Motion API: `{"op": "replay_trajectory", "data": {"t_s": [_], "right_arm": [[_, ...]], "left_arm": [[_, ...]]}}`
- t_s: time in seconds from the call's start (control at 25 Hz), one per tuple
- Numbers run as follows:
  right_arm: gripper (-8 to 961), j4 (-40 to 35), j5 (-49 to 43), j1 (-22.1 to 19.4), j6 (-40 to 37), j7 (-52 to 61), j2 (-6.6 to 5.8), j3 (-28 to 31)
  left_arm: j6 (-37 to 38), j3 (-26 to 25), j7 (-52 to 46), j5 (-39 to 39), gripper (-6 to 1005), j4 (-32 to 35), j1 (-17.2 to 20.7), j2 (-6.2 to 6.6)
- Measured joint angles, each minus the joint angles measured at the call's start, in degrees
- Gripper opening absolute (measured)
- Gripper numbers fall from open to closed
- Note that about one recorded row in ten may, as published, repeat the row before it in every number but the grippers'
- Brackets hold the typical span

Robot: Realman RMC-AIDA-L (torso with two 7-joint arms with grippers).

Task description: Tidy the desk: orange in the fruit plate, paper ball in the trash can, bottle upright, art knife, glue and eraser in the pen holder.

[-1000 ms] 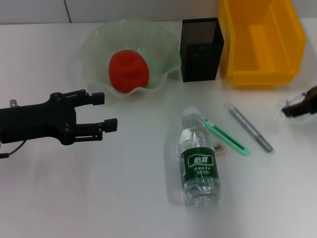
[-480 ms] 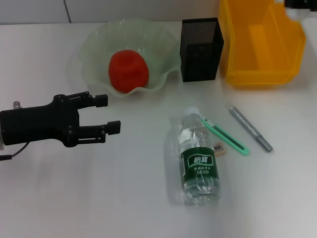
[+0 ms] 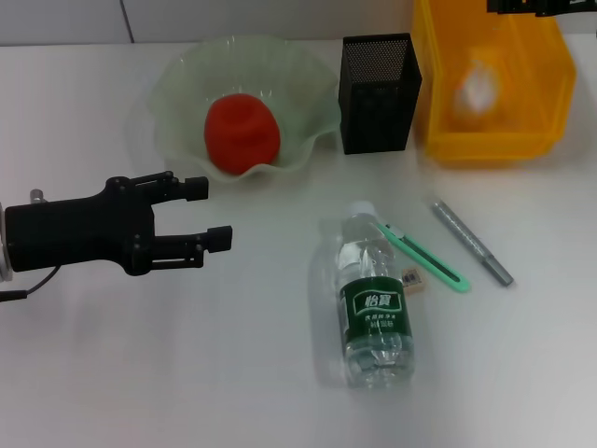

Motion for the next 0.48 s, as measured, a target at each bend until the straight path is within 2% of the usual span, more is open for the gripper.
{"op": "replay_trajectory", "data": {"t_s": [0.12, 0.2, 0.32, 0.36, 0.4, 0.44, 0.48], "right_arm": [[596, -0.28, 0.62, -0.65, -0.57, -0.11, 0.09, 0.09], [784, -1.05, 2.05, -1.51, -2.28, -0.99, 0.14, 0.34], [784, -3.49, 8.97, -4.67, -8.59, -4.5, 0.03, 0.55], [784, -3.49, 8.97, -4.67, -8.59, -4.5, 0.03, 0.55], [784, -5.49, 15.43, -7.98, -15.04, -7.55, -0.52, 0.61], [784, -6.07, 18.23, -9.41, -18.31, -9.23, -0.8, 0.62], [784, -6.07, 18.23, -9.41, -18.31, -9.23, -0.8, 0.62]], "left_arm": [[0.0, 0.07, -0.79, 0.0, 829, 0.0, -0.09, 0.0], [0.0, 0.07, -1.17, 0.0, 829, 0.0, -0.11, 0.03], [-0.25, 0.04, -3.33, 0.2, 829, 0.26, -0.21, 0.29], [-0.25, 0.04, -3.33, 0.2, 829, 0.26, -0.21, 0.29], [-0.42, -0.13, -4.9, 0.76, 829, 0.52, -0.34, 0.45], [-0.42, -0.13, -4.9, 0.76, 829, 0.52, -0.34, 0.45], [-0.42, -0.13, -4.9, 0.76, 829, 0.52, -0.34, 0.45]]}}
